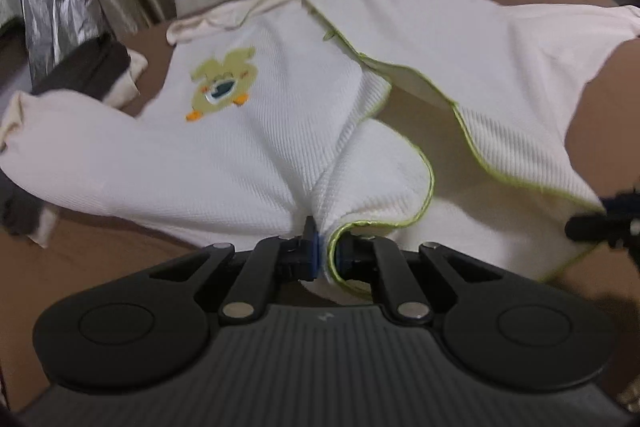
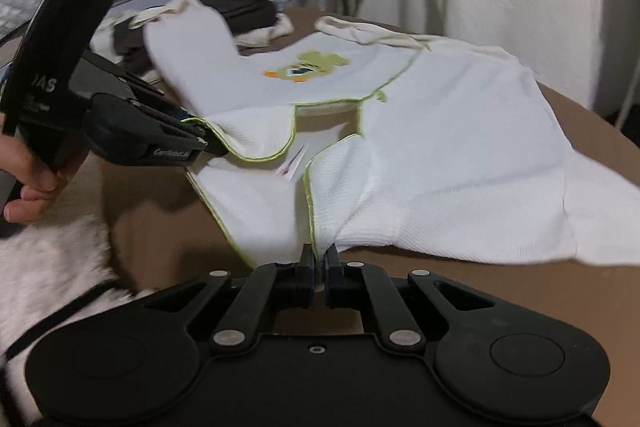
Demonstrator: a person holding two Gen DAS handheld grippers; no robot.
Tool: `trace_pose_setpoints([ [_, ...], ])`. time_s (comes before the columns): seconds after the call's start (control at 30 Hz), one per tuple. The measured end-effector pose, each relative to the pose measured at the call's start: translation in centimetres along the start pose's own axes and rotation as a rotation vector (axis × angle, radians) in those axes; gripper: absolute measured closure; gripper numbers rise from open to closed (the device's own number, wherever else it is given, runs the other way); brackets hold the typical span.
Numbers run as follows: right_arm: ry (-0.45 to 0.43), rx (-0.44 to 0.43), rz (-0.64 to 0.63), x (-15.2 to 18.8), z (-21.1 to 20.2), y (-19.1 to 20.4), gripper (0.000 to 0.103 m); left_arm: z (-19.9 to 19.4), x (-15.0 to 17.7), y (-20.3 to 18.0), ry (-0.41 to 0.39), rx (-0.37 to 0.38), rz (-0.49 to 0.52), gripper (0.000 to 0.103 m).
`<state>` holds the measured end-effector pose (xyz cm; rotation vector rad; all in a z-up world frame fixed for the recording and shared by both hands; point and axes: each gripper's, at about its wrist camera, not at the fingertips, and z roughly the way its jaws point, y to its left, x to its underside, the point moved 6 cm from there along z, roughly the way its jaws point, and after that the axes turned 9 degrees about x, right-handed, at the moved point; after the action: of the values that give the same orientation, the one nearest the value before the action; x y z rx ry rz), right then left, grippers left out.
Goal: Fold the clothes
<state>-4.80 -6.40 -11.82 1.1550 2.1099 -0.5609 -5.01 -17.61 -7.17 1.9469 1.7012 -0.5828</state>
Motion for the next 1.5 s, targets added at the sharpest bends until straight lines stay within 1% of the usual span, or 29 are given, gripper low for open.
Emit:
trace_pose_setpoints([
  [0.07, 0.015, -0.026, -0.025, 0.0, -1.2, -0.1, 0.096, -1.3, 0.2, -0.1, -0.001, -0.003, 0.017, 0.097],
  [0.17, 0.05, -0.068, -0.06, 0.6, -2.8, -0.1, 0.096, -2.9, 1.2, -1.2, 0.016, 0.02, 0.021, 0.097],
  [0.23, 0.074, -0.093, -0.077, 1.4, -4.0, 0.2, 0.096, -3.1, 2.0, -2.0, 0.043, 0.043, 0.019, 0.097],
  [0.3, 0.113, -0.091, -0.086, 2.2, -4.4, 0.5, 0.096, -2.9, 3.1, -2.8, 0.082, 0.067, 0.017, 0.097],
  [0.4, 0.188, -0.086, -0.083, 3.6, -2.6, 0.8, 0.096, -0.9, 5.3, -4.2, 0.192, 0.088, 0.032, 0.097],
  [0.43, 0.201, -0.089, -0.082, 4.0, -2.2, 1.1, 0.096, -0.5, 5.9, -4.7, 0.215, 0.104, 0.047, 0.097],
  [0.53, 0.259, -0.065, -0.172, 5.3, -0.7, 1.7, 0.096, -0.5, 5.8, -5.6, 0.242, 0.16, 0.081, 0.097],
  [0.57, 0.279, -0.057, -0.203, 5.7, -0.3, 2.0, 0.092, -0.8, 5.4, -5.4, 0.237, 0.175, 0.071, 0.093],
  [0.6, 0.266, -0.072, -0.196, 5.1, -0.6, 1.4, 0.09, -1.1, 4.9, -5.3, 0.233, 0.189, 0.062, 0.087],
  [0.63, 0.249, -0.089, -0.185, 4.3, -1.0, 0.7, 0.09, -1.8, 4.2, -4.9, 0.207, 0.22, 0.04, 0.082],
  [0.67, 0.233, -0.106, -0.174, 3.6, -1.4, 0.0, 0.09, -2.7, 3.3, -4.4, 0.167, 0.26, 0.011, 0.071],
  [0.7, 0.216, -0.123, -0.163, 2.8, -1.8, -0.6, 0.077, -3.6, 2.4, -3.8, 0.124, 0.288, -0.013, 0.06],
  [0.73, 0.199, -0.14, -0.152, 2.0, -2.2, -1.3, 0.069, -4.3, 1.3, -2.9, 0.084, 0.295, -0.034, 0.056],
  [0.77, 0.183, -0.157, -0.14, 1.3, -2.6, -2.0, 0.065, -5.0, 0.1, -1.9, 0.045, 0.295, -0.054, 0.053],
  [0.8, 0.166, -0.174, -0.129, 0.5, -3.0, -2.6, 0.065, -5.6, -1.1, -1.0, 0.007, 0.294, -0.073, 0.052],
  [0.83, 0.15, -0.191, -0.118, -0.3, -3.4, -3.3, 0.065, -5.9, -2.4, 0.2, -0.023, 0.279, -0.091, 0.05],
  [0.9, 0.105, -0.207, -0.078, -2.4, -4.0, -5.3, 0.064, -5.5, -5.1, 2.7, -0.067, 0.218, -0.121, 0.042],
  [0.93, 0.07, -0.205, -0.054, -4.1, -3.7, -6.5, 0.063, -5.0, -6.7, 4.1, -0.083, 0.174, -0.136, 0.041],
  [1.0, 0.0, -0.186, -0.028, -7.1, -2.9, -9.0, 0.057, -3.2, -9.6, 6.5, -0.102, 0.127, -0.176, 0.041],
  [1.07, -0.047, -0.141, -0.013, -10.0, -1.4, -11.4, 0.05, -0.9, -12.2, 9.3, -0.099, 0.117, -0.272, 0.041],
  [1.13, -0.078, -0.118, 0.022, -12.7, 0.8, -13.9, 0.048, 1.6, -14.7, 11.8, -0.112, 0.096, -0.362, 0.041],
  [1.17, -0.09, -0.114, 0.04, -14.0, 2.0, -15.2, 0.046, 2.9, -15.9, 13.1, -0.129, 0.064, -0.386, 0.041],
  [1.23, -0.115, -0.095, 0.098, -16.2, 4.7, -18.0, 0.045, 5.6, -18.3, 16.3, -0.175, -0.045, -0.401, 0.038],
  [1.27, -0.108, -0.081, 0.132, -17.5, 6.4, -19.8, 0.043, 7.2, -19.5, 18.2, -0.199, -0.093, -0.412, 0.034],
  [1.3, -0.099, -0.067, 0.167, -18.7, 8.2, -21.6, 0.043, 8.9, -20.2, 19.9, -0.211, -0.123, -0.429, 0.031],
  [1.37, -0.075, -0.031, 0.241, -20.4, 11.5, -24.9, 0.042, 12.9, -21.1, 23.3, -0.178, -0.134, -0.48, 0.031],
  [1.4, -0.062, -0.012, 0.278, -21.2, 13.2, -26.5, 0.042, 15.1, -21.6, 25.0, -0.151, -0.144, -0.488, 0.031],
  [1.47, -0.029, -0.019, 0.35, -22.5, 17.1, -29.4, 0.042, 18.5, -22.5, 27.3, -0.115, -0.175, -0.433, 0.031],
  [1.5, -0.002, -0.048, 0.376, -23.0, 19.2, -30.5, 0.042, 19.8, -22.9, 28.0, -0.114, -0.205, -0.383, 0.031],
])
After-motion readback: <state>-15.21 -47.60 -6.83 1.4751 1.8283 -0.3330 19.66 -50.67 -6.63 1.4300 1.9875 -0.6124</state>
